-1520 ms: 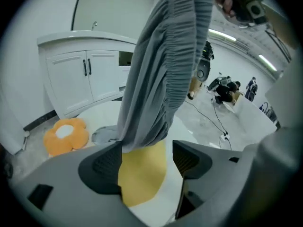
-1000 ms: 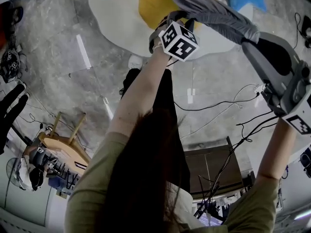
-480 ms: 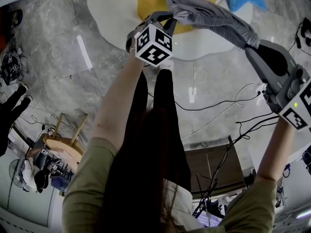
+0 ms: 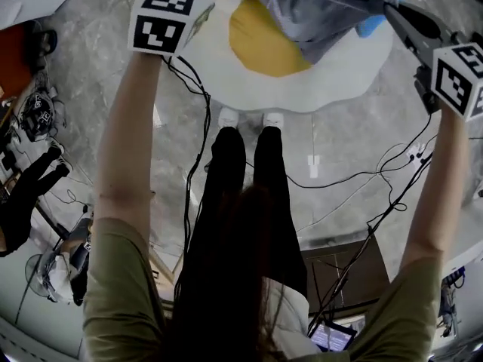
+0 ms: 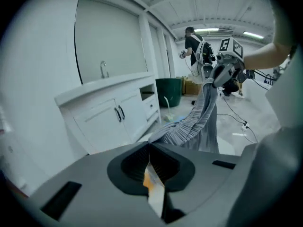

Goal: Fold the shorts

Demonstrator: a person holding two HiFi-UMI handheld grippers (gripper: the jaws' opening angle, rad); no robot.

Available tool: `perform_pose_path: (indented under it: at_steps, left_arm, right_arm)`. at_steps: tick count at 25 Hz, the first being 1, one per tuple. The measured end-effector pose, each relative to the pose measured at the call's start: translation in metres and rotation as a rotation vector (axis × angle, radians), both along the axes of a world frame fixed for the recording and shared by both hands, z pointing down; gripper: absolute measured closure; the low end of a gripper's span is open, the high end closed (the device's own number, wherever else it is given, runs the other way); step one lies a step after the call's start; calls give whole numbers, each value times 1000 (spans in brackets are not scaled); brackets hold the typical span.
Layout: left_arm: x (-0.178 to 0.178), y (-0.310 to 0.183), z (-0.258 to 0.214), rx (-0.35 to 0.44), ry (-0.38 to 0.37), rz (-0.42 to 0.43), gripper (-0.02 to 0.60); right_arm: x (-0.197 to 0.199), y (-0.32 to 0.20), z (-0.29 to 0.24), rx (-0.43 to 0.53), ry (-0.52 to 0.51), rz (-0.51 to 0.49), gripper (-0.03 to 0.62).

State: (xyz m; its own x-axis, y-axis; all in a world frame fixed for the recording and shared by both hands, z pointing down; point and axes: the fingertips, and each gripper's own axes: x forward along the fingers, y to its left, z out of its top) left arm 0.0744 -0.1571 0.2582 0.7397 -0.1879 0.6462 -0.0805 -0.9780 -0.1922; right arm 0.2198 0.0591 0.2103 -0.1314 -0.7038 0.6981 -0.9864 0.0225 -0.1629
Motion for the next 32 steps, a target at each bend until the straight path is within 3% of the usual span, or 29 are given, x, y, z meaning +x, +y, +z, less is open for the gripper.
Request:
perform_pose_path:
  at_steps: [3, 6, 9, 13, 16, 19, 24, 27, 32]
  left_arm:
    - [27, -38, -91, 128, 96, 18, 566]
    - [29, -35, -162, 193, 180, 70, 566]
    - [0, -9, -174, 218, 187, 118, 566]
    - [-67, 45, -82, 138, 18, 163, 566]
    - [-117, 96, 17, -28, -111, 158, 565]
    - [-156, 146, 115, -175, -211, 113, 565]
    - [-227, 229, 246, -340, -400, 64, 565]
    - [-253, 259, 290, -388, -461, 37, 565]
    - [-268, 281, 332, -397, -511, 68, 565]
  right_arm:
    - [9, -17, -61, 110, 81, 8, 571]
    - [4, -8, -100, 184, 113, 11, 570]
    - [-9, 11, -115, 224, 119, 13, 570]
    - [-41, 53, -49, 161, 66, 25, 569]
    - [-72, 92, 42, 80, 26, 67, 569]
    - [-99, 119, 130, 12, 64, 73, 569]
    - [-161, 191, 274, -224, 79, -7, 569]
    - [-186, 235, 330, -346, 100, -71, 569]
    - [-201, 256, 372, -372, 48, -13, 569]
